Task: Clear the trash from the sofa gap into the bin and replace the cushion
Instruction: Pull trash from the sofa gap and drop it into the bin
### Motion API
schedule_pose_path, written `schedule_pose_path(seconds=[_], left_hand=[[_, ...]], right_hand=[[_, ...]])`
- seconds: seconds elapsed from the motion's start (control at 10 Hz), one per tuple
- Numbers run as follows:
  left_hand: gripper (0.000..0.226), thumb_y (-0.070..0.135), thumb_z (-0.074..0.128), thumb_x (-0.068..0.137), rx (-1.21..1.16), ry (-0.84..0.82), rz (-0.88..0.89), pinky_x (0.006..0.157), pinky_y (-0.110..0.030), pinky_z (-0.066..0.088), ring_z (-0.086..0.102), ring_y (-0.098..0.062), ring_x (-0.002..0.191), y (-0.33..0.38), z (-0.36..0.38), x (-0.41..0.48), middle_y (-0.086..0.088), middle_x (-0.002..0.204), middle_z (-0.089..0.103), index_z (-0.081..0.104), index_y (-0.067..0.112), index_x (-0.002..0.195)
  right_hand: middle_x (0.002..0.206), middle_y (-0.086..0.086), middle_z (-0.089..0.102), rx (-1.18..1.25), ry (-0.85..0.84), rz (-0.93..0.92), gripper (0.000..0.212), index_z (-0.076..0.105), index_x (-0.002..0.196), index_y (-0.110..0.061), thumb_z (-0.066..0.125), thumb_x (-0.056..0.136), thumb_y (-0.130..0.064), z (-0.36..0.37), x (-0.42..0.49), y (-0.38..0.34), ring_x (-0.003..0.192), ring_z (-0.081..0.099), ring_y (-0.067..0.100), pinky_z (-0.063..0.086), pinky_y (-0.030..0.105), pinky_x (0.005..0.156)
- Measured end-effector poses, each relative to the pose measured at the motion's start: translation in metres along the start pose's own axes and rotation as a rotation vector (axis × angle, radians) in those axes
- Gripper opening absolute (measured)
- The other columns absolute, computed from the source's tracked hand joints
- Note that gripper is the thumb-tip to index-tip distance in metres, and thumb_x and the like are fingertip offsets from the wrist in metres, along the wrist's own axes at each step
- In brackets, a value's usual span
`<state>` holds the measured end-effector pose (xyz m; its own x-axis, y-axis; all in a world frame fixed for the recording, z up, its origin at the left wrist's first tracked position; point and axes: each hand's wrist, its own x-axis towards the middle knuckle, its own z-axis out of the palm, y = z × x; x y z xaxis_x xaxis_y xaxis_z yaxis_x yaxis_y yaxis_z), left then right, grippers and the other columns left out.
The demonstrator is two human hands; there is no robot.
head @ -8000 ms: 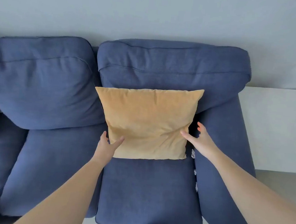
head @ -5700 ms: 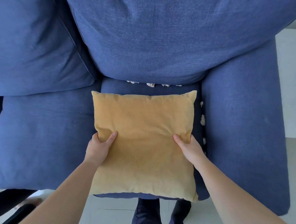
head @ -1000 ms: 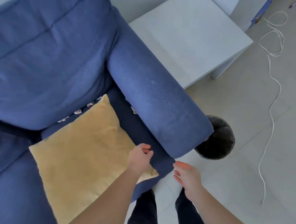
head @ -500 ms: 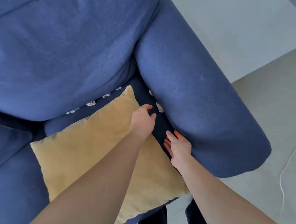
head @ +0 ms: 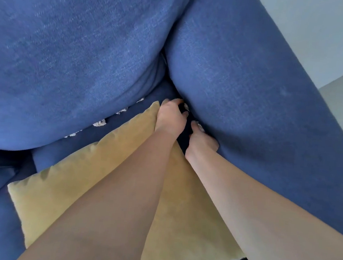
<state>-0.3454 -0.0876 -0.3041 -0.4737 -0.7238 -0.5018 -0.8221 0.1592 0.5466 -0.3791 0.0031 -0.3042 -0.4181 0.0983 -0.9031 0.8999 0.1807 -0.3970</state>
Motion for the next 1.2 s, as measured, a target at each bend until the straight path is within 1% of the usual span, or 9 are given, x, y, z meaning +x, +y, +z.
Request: schedule_pose_path(seconds=[0.1,0.3,0.4,0.5,0.6,0.7,0.9,1.1,1.2], left_hand=[[0.029,0.022,0.072,0.098,-0.018,0.020,-0.009,0.089,-0.023,0.040,0.064,-0.029,0.113,-0.005,0.009,0.014,-0.015,0.127,0.062,0.075,0.017,0.126],[0.028,0.028,0.070,0.101,0.013,0.023,-0.032,0.094,-0.029,0.046,0.063,-0.029,0.115,-0.011,0.024,0.028,-0.014,0.136,0.053,0.076,0.018,0.126],[0.027,0.028,0.069,0.102,0.043,0.054,-0.047,0.097,-0.031,0.047,0.064,-0.030,0.117,-0.011,0.030,0.030,-0.014,0.140,0.051,0.076,0.018,0.126],[0.022,0.026,0.069,0.101,0.031,0.100,-0.055,0.096,-0.031,0.047,0.063,-0.031,0.119,-0.009,0.032,0.027,-0.015,0.138,0.054,0.078,0.017,0.120],[0.017,0.025,0.072,0.099,-0.047,0.114,-0.080,0.099,-0.030,0.046,0.064,-0.029,0.121,-0.008,0.029,0.022,-0.015,0.127,0.064,0.080,0.014,0.111],[0.019,0.029,0.074,0.097,-0.215,0.113,-0.136,0.093,-0.033,0.055,0.072,-0.023,0.104,-0.008,0.015,0.012,-0.004,0.105,0.078,0.081,0.012,0.102],[0.023,0.036,0.076,0.095,-0.449,0.099,-0.148,0.086,-0.036,0.062,0.077,-0.019,0.089,0.013,-0.019,-0.033,-0.001,0.089,0.081,0.074,0.013,0.095],[0.014,0.020,0.076,0.098,-0.604,0.097,-0.133,0.086,-0.038,0.068,0.081,-0.018,0.086,0.051,-0.026,-0.106,-0.006,0.089,0.082,0.066,0.010,0.095],[0.013,0.020,0.079,0.097,-0.633,0.122,-0.127,0.083,-0.035,0.068,0.082,-0.016,0.085,0.075,-0.019,-0.152,-0.005,0.085,0.082,0.070,0.010,0.094]], right_hand=[[0.150,0.014,0.058,-0.168,-0.004,-0.009,0.059,0.049,0.149,-0.005,0.065,0.104,-0.039,0.010,0.011,0.001,0.134,0.062,0.030,0.055,0.037,0.099],[0.157,0.017,0.053,-0.189,0.040,-0.009,0.062,0.045,0.154,-0.004,0.050,0.109,-0.046,0.018,0.038,0.011,0.140,0.058,0.031,0.055,0.033,0.100],[0.158,0.014,0.053,-0.177,0.075,0.010,0.058,0.046,0.153,-0.004,0.049,0.110,-0.043,0.008,0.037,0.008,0.142,0.056,0.028,0.049,0.027,0.083],[0.138,0.008,0.071,0.161,0.103,0.017,0.016,0.068,0.114,-0.014,0.063,0.106,-0.027,0.007,0.040,0.011,0.130,0.067,0.020,0.055,0.026,0.098],[0.098,0.003,0.083,0.049,0.147,-0.052,0.011,0.077,0.092,-0.010,0.084,0.089,-0.017,0.002,0.035,0.016,0.089,0.079,0.014,0.065,0.037,0.090],[0.078,0.001,0.078,0.030,0.087,-0.041,0.012,0.077,0.082,-0.010,0.086,0.087,-0.014,-0.015,0.014,0.013,0.066,0.070,0.012,0.063,0.028,0.071],[0.090,0.000,0.079,-0.051,-0.027,-0.099,0.014,0.076,0.081,-0.016,0.090,0.085,-0.016,-0.074,-0.030,0.011,0.074,0.069,0.008,0.058,0.019,0.073],[0.098,0.005,0.084,-0.111,-0.184,-0.193,0.007,0.085,0.094,-0.009,0.087,0.087,-0.012,-0.147,-0.081,-0.003,0.095,0.080,0.016,0.065,0.026,0.087],[0.088,0.007,0.083,-0.183,-0.234,-0.315,0.008,0.085,0.092,-0.010,0.088,0.086,-0.014,-0.191,-0.100,-0.020,0.085,0.080,0.014,0.066,0.039,0.090]])
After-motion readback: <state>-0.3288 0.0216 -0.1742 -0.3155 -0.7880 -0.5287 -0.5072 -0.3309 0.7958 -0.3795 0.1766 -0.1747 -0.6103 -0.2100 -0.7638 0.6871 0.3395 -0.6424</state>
